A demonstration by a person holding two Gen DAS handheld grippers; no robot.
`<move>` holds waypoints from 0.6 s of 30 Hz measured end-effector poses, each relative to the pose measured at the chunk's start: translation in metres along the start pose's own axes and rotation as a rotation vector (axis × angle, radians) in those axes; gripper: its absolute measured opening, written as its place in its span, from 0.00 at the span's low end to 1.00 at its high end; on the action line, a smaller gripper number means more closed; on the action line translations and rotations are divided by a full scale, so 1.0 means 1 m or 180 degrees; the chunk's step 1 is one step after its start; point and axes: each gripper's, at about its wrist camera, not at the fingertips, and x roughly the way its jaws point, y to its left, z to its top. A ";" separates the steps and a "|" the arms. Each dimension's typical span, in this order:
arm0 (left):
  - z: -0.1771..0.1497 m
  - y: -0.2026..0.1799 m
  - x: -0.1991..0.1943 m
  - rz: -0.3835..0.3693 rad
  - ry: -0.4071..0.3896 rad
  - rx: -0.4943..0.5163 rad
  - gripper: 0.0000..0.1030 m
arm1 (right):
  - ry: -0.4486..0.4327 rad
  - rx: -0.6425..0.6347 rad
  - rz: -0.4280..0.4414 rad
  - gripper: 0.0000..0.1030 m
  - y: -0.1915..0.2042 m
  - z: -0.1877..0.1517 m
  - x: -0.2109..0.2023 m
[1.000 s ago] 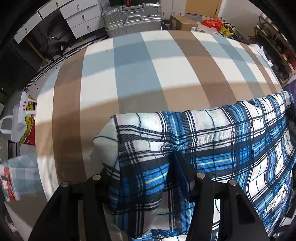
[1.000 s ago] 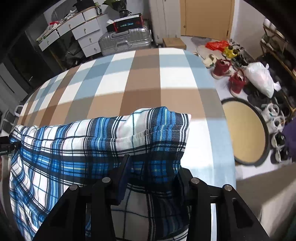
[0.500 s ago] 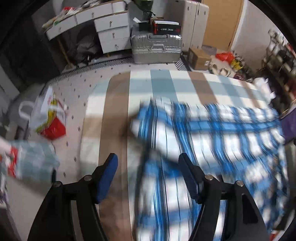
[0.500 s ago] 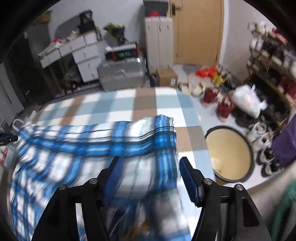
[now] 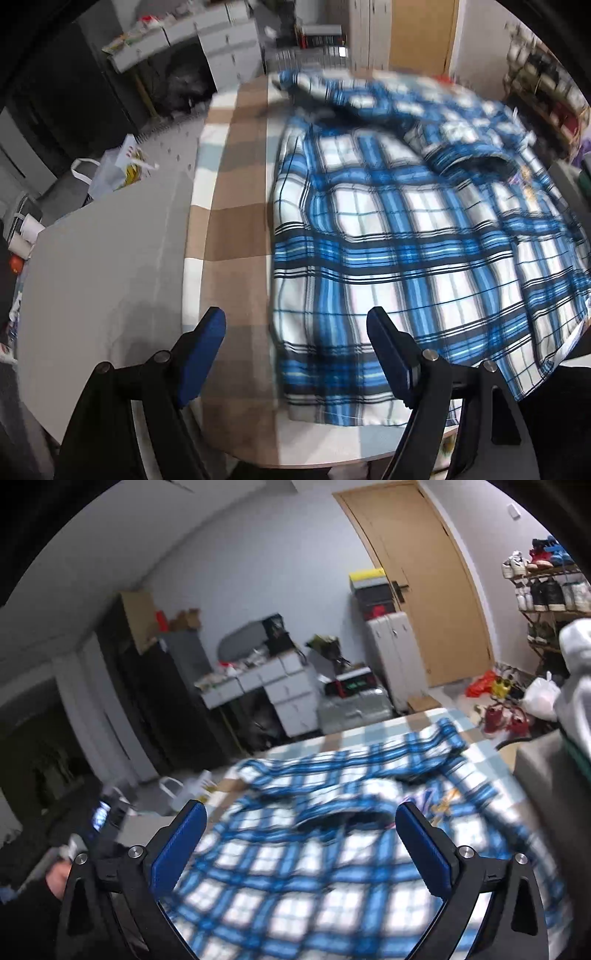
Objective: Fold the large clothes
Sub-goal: 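Grasp the shirt side edge with the left gripper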
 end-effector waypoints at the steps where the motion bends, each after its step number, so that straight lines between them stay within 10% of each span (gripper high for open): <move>1: -0.005 0.001 -0.002 0.0041 -0.0084 -0.0035 0.73 | -0.0016 -0.0028 0.0020 1.00 0.004 -0.010 -0.003; 18: -0.048 -0.002 0.028 0.0146 0.0063 -0.0070 0.73 | 0.0321 0.0343 -0.0030 1.00 -0.011 -0.032 0.008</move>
